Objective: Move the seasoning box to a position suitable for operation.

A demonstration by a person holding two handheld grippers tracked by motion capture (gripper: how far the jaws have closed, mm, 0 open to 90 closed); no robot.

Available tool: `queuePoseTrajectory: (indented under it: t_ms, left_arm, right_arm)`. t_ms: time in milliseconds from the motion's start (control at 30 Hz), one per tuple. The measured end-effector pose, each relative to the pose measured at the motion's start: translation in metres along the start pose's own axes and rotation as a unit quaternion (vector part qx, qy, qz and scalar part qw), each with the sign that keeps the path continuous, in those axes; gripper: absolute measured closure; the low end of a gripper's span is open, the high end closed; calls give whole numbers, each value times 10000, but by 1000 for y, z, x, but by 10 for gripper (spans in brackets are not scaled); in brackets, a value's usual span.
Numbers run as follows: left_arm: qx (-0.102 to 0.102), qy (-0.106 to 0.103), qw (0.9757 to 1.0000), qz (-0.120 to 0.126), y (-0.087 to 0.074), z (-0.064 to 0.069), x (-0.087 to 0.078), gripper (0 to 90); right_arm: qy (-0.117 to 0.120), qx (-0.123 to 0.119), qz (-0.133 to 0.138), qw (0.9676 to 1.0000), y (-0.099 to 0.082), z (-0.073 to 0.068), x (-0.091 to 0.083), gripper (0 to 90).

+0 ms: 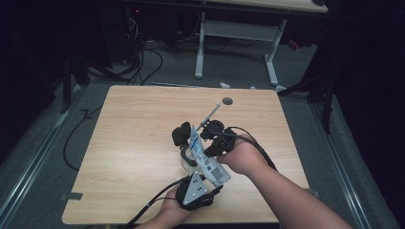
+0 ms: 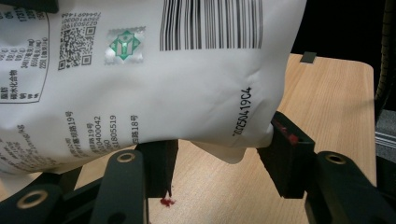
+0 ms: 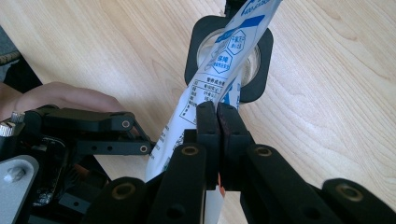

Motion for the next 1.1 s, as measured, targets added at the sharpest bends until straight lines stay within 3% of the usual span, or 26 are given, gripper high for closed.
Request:
queuePoseTrajectory:
  t_ms: [1100]
  left_arm:
    - [51, -5, 10000, 42, 2, -1, 2, 497]
  right_arm:
    - [-21, -60, -19, 10000, 1, 2, -2, 889]
Point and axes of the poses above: each handheld gripper's, and its own axes: x roughly forward along the jaws, y roughly out of its top, z roughly to its right, the point moved 2 cm from there along x, roughly forward along the jaws, and after that the axes turned 3 degrees about -y, right-handed, at the moved point
